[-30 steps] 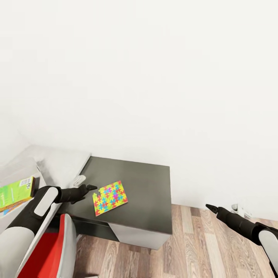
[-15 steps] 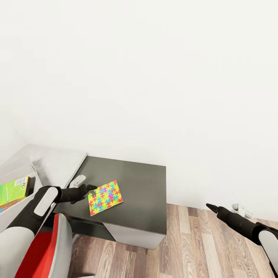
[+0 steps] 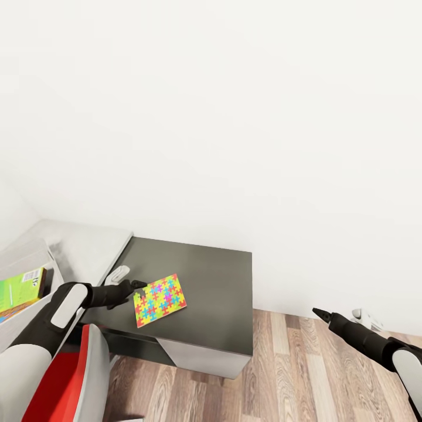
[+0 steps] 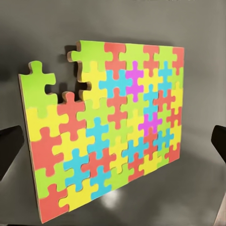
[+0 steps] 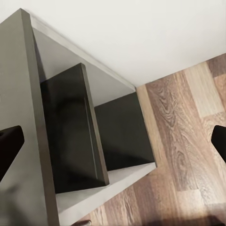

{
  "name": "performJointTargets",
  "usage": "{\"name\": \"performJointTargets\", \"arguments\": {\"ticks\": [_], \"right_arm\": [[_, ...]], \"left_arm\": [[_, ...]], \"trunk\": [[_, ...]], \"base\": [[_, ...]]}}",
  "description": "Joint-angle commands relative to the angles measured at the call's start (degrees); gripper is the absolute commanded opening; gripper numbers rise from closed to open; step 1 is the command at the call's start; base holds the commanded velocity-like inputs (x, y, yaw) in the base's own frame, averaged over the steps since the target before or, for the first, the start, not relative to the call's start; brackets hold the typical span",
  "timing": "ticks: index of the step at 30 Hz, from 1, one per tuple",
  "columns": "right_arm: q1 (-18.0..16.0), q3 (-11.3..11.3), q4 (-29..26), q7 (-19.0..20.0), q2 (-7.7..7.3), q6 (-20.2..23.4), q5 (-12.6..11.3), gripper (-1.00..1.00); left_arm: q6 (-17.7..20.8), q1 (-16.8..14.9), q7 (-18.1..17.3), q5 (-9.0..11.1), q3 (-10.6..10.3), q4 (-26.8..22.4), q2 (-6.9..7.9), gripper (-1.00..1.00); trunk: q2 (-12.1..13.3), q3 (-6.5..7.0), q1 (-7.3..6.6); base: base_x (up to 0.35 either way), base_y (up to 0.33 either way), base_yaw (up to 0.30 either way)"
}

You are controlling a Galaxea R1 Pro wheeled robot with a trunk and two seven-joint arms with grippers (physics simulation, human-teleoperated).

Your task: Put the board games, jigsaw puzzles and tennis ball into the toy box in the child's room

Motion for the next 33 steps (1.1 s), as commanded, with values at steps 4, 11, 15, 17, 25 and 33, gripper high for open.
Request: {"name": "performJointTargets", "arguments": {"ticks": [4, 11, 15, 17, 25, 33], "right_arm": [[0.0, 0.0, -0.1, -0.5, -0.02, 0.3, -0.6, 1.00], [-0.1, 0.1, 0.0, -0.5, -0.01, 0.3, -0.7, 1.00], [-0.1, 0.0, 0.0, -0.5, -0.02, 0.3, -0.7, 1.00], [-0.1, 0.1, 0.0, -0.6, 0.04, 0.3, -0.7, 1.00], [-0.1, 0.1, -0.1, -0.5, 0.06, 0.3, -0.7, 1.00], [-0.1, 0.1, -0.1, -0.5, 0.05, 0.2, -0.7, 1.00]], "left_arm": [[0.1, 0.0, -0.4, -0.4, -0.1, 0.0, -0.02, 1.00], [0.1, 0.0, -0.4, -0.5, -0.2, 0.0, -0.07, 1.00], [0.1, 0.0, -0.4, -0.4, -0.2, 0.0, -0.11, 1.00], [0.1, 0.0, -0.4, -0.5, -0.2, 0.0, -0.05, 1.00], [0.1, 0.0, -0.4, -0.4, -0.2, 0.0, -0.11, 1.00], [0.1, 0.0, -0.4, -0.4, -0.2, 0.0, -0.10, 1.00]], "trunk": [[-0.1, -0.29, 0.03], [-0.1, -0.90, 0.03], [-0.1, -1.27, 0.03], [-0.1, -1.46, 0.03], [-0.1, -2.21, 0.03], [-0.1, -2.97, 0.03]], "base": [[0.000, 0.000, 0.000], [0.000, 0.000, 0.000], [0.000, 0.000, 0.000], [0.000, 0.000, 0.000], [0.000, 0.000, -0.032], [0.003, 0.000, -0.060]]}}
